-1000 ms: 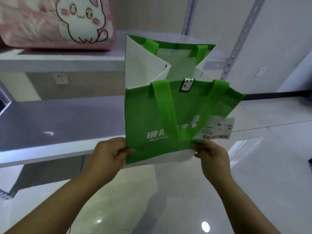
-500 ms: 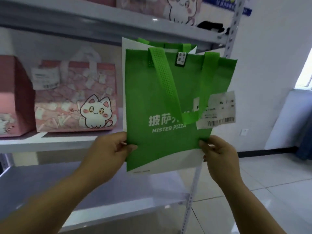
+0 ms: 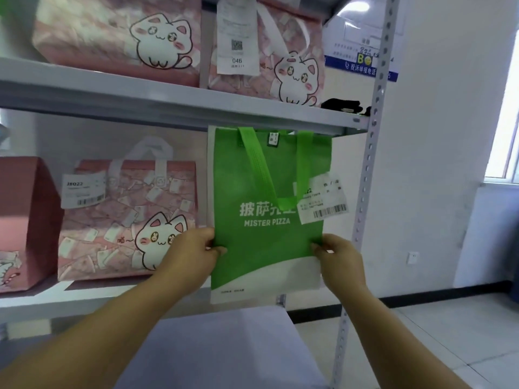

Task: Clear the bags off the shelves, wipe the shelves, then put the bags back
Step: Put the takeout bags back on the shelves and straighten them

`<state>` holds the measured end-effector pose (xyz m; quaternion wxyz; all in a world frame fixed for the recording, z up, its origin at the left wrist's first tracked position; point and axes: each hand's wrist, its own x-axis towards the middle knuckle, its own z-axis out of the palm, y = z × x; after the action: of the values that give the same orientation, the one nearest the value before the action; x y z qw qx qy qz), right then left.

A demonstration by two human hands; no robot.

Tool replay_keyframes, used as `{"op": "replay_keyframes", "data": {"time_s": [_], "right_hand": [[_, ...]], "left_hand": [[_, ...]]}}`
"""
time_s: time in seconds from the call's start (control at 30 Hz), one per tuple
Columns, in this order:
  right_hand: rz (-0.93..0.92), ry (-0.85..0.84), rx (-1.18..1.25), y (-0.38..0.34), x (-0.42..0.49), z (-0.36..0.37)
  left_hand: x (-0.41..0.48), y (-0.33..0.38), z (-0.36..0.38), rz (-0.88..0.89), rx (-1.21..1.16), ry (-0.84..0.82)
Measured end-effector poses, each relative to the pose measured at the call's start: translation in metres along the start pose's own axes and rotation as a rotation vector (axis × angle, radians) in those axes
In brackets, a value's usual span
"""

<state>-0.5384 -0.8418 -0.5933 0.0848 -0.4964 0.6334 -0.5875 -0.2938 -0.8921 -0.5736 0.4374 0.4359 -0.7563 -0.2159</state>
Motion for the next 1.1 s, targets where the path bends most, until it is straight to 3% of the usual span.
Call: {"op": "replay_keyframes", "data": {"time_s": [0.23, 0.4, 0.73, 1.1], "right_hand": [[0.009, 0.022, -0.113, 0.015, 0.017, 0.030], [0.015, 0.057, -0.255, 0.028, 0.033, 0.043], [0.058, 0.100, -0.268, 0.054, 0.050, 0.065], [0.074, -0.035, -0.259, 0.052, 0.054, 0.067]], "left_hand": [[0.027, -0.032, 0.017, 0.021, 0.137, 0.062], [0.038, -0.049, 0.024, 0.019, 0.370, 0.121], [0.058, -0.061, 0.049, -0.044, 0.216, 0.175], [0.060, -0.060, 0.060, -0.087, 0.204, 0.146]]}}
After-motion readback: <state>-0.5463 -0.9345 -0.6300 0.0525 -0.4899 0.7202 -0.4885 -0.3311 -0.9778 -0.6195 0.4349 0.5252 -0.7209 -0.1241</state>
